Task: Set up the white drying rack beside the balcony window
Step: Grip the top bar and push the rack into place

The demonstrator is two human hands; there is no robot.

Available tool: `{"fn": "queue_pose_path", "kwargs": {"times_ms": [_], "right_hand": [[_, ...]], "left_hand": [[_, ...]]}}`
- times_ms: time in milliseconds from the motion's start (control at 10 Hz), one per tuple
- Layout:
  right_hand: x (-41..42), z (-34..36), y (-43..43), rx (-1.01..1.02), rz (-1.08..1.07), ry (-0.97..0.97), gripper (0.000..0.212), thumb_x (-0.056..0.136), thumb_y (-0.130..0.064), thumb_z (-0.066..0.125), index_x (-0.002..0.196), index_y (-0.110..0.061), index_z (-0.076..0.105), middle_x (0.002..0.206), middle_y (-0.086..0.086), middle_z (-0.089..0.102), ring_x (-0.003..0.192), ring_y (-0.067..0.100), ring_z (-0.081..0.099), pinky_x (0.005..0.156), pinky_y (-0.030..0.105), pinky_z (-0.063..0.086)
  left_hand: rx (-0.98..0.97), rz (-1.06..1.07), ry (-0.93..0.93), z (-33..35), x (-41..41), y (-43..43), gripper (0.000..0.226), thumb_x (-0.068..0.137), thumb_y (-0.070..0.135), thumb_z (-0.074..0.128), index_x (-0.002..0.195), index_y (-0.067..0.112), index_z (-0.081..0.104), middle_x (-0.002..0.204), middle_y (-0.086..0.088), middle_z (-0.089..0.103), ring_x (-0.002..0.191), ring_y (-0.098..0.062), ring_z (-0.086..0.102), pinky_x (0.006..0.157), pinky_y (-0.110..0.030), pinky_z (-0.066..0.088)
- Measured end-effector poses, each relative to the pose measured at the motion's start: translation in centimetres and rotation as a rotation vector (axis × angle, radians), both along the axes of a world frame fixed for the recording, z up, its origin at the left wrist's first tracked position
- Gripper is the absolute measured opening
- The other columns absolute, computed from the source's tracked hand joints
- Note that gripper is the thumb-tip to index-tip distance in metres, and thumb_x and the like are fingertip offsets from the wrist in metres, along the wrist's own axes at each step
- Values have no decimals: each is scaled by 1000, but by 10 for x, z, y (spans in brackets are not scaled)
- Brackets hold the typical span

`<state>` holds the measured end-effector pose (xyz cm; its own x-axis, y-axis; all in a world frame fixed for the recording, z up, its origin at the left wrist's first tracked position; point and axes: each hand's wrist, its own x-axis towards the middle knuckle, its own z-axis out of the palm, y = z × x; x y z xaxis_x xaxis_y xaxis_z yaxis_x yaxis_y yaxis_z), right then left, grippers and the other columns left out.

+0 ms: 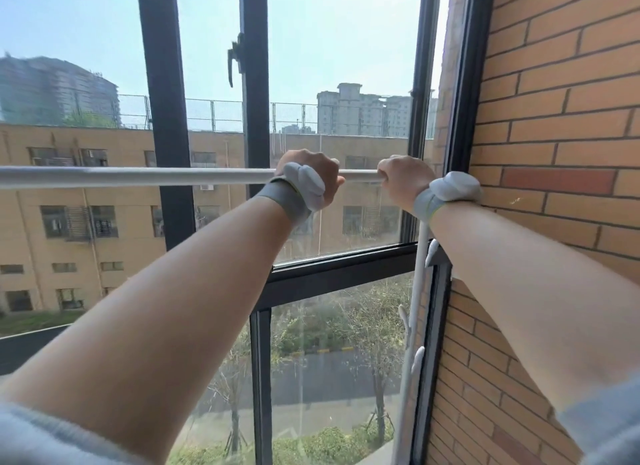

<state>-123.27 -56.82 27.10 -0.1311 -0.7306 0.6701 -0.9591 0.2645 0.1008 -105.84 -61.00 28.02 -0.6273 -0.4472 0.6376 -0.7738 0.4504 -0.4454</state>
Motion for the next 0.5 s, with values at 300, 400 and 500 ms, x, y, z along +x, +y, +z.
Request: {"fn": "queue_pose_path", "kwargs": {"times_ms": [300, 400, 500], "right_hand": [[22, -6, 28, 133, -76, -99, 47, 90, -16, 59, 132, -3, 43, 143, 12, 42, 130, 29, 45, 101, 38, 41], [26, -11, 33, 106, -73, -105, 47, 89, -18, 57, 132, -4, 43, 137, 11, 47, 126, 30, 48, 98, 40, 43], [32, -17, 46, 107, -76, -84, 44, 89, -18, 56, 130, -6, 46, 134, 11, 52, 125, 30, 50, 102, 41, 43]], "left_hand": [[-21, -8, 54, -14, 30, 14, 34, 93, 22, 40, 126, 15, 49, 105, -6, 65, 92, -23, 52, 72, -34, 40], [49, -25, 77, -19, 39, 19, 52, 90, 23, 42, 140, 11, 36, 126, -10, 56, 117, -28, 47, 92, -39, 44], [98, -18, 33, -27, 51, 41, 57, 91, 28, 42, 144, 10, 30, 138, -12, 46, 127, -29, 39, 103, -43, 38]]}}
